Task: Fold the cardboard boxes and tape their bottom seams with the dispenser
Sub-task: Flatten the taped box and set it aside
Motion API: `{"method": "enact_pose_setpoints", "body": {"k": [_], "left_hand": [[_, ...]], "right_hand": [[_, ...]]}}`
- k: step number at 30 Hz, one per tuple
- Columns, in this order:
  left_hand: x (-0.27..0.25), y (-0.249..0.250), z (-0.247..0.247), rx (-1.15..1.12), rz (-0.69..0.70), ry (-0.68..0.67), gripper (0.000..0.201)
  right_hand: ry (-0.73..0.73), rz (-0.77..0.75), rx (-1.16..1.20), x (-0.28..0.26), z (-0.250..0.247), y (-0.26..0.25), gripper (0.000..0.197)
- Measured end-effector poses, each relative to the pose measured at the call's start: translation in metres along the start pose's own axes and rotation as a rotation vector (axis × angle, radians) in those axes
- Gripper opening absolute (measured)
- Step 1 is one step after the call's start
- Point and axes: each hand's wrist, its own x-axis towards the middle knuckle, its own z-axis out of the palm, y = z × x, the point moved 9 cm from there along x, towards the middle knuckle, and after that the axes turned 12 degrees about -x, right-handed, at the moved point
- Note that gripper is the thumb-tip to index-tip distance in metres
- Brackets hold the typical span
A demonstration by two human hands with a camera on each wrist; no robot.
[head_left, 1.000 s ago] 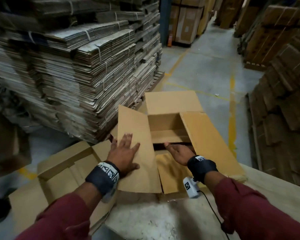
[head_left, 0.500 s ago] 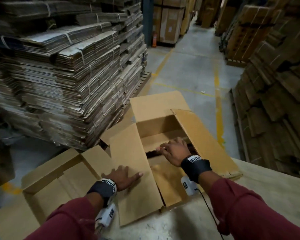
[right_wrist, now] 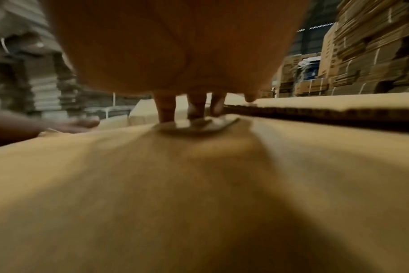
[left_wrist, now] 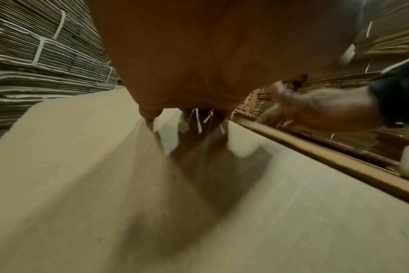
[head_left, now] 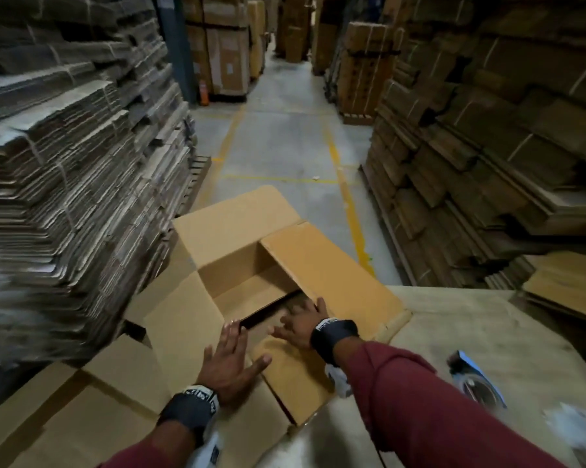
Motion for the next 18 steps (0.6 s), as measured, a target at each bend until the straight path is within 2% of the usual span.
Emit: {"method": "enact_pose_setpoints", "body": {"k": [3,5,10,18], "left_hand": [[-0.003,0.0,0.0,-0.067,-0.004,-0.005,0.15],[-0.004,0.0,-0.001,-0.131,0.0,0.02,0.148],[-0.01,0.017,0.008,-0.187,0.031,-0.002,0.143],[-0.012,0.044,0.01,-0.525,0.009,-0.014,0.14]], "right_hand": [[0.293,0.017,0.06,-0.021,-0.044,0.009,0.09],[0.396,0.025,0.097,-0.04,-0.065,0.026,0.083],[0.431,-0.04,-0.013,-0.079,-0.072,0.033,0.097],[0.594,0.025,0.078,-0.131,-0.068,0.056,0.097]]}}
